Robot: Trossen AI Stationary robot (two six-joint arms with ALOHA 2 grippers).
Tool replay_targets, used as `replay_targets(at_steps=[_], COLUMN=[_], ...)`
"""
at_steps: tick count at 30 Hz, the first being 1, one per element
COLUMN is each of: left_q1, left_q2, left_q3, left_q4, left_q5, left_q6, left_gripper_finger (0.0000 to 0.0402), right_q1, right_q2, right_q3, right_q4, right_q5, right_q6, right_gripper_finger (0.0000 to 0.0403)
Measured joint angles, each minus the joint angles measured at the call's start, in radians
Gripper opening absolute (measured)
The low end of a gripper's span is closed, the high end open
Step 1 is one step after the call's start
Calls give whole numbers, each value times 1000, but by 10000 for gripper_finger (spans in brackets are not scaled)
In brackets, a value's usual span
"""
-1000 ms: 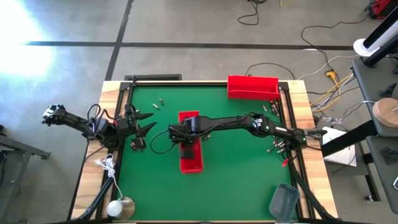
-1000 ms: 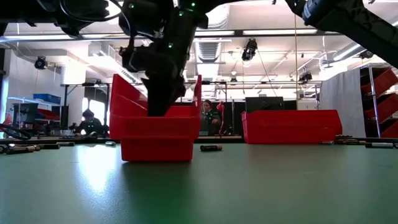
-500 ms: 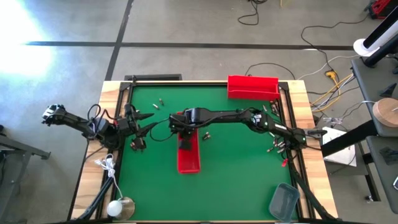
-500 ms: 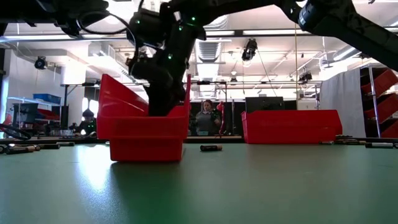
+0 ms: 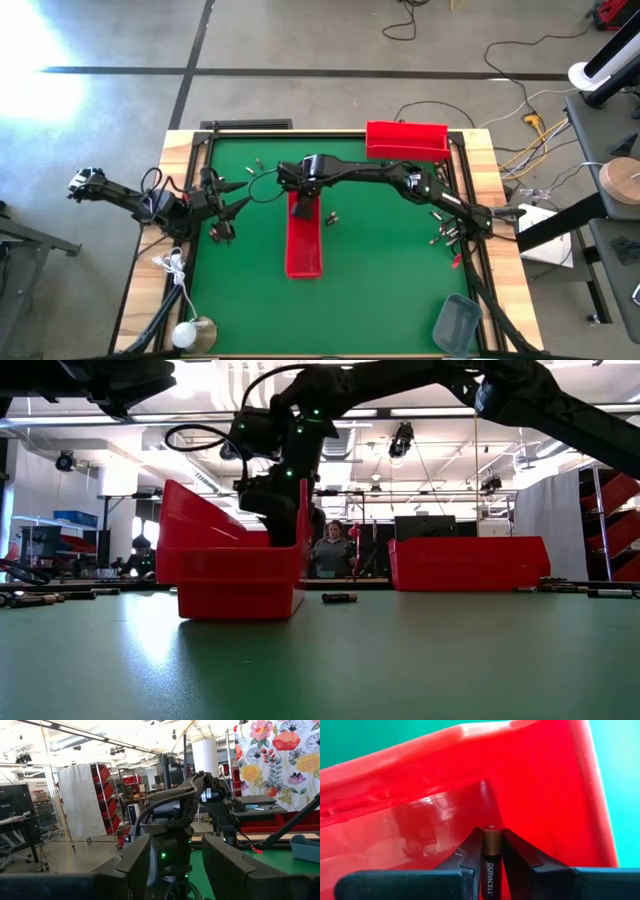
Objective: Sort batteries
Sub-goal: Put the big black battery into the left red bin
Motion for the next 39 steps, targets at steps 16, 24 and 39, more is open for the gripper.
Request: replay_targets(at_steps=[16, 24, 39], left_q1=[0, 0, 0], left_q2=[0, 2, 4], left_q3=[0, 0, 0], left_q4=[0, 0, 0], left_q5=[0, 0, 0], left_q6=[-1, -1, -2], left_gripper_finger=[157, 157, 157], right_q1=[7, 31, 44], right_q2=[0, 20, 10], right_q3=[0, -2, -6], right_q4=[-23, 21, 1], right_q5=[-27, -73, -82], right_q6=[0, -32, -40], right_gripper_finger=[54, 54, 54])
